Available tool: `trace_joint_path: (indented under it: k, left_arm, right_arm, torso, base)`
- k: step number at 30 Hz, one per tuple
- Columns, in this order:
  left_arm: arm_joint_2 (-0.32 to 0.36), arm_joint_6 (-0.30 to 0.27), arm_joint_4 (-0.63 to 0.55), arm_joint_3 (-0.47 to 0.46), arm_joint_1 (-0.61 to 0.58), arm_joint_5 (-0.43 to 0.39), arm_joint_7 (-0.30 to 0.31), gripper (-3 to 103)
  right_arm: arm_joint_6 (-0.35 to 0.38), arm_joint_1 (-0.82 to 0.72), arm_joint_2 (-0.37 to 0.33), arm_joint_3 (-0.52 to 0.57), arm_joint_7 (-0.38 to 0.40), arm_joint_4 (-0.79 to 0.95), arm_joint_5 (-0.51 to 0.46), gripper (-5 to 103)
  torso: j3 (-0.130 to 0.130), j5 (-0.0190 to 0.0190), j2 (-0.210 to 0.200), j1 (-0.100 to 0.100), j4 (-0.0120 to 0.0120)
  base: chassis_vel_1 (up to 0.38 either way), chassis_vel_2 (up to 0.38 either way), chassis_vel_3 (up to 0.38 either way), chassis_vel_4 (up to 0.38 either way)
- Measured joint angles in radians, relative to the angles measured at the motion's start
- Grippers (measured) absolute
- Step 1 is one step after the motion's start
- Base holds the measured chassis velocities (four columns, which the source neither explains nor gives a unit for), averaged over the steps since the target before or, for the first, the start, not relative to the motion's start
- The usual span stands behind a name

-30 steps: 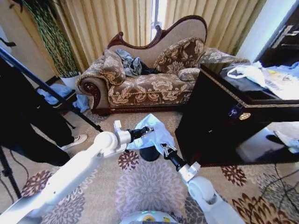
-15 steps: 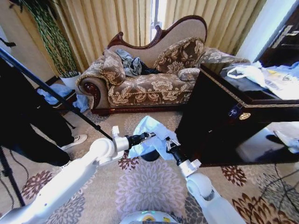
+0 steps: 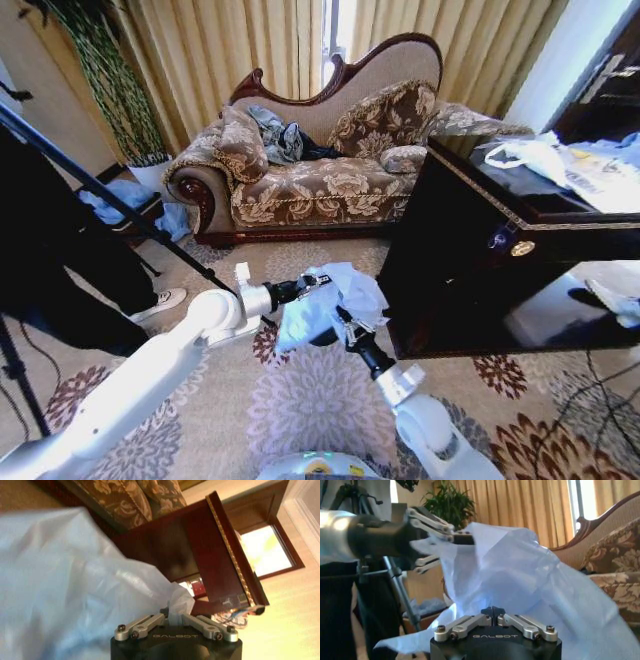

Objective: Place a garbage bag over the trash bin.

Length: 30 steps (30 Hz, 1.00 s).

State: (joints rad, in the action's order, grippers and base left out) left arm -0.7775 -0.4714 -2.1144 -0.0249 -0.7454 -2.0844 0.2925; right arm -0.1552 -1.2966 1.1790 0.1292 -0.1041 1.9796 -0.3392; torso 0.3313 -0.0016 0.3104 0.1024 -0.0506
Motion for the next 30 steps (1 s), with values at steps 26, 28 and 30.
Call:
trace_joint_path:
  k: [26, 28, 30]
  left_arm:
    - [0.133, -0.021, -0.023, -0.017, -0.001, -0.03, -0.077, 0]
    - [0.145, -0.023, -0.026, -0.007, 0.003, -0.031, -0.086, 0]
    - [0.179, -0.031, -0.041, 0.021, 0.01, -0.031, -0.108, 0]
  right_arm:
    - [-0.05, 0.043, 0.124, -0.074, -0.097, -0.021, -0.189, 0]
    - [-0.049, 0.061, 0.135, -0.084, -0.095, -0.033, -0.181, 0]
    - [-0.05, 0.129, 0.162, -0.102, -0.077, -0.084, -0.145, 0]
  torso:
    - [0.0, -0.0001, 0.0, 0.0, -0.0003]
    - [0.0, 0.0, 0.0, 0.0, -0.0003]
    - [0.0, -0.0001, 0.0, 0.0, -0.0001]
  base:
    - [0.0, 0.0, 0.0, 0.0]
    - [0.0, 0.0, 0.0, 0.0]
    - [0.0, 0.0, 0.0, 0.0]
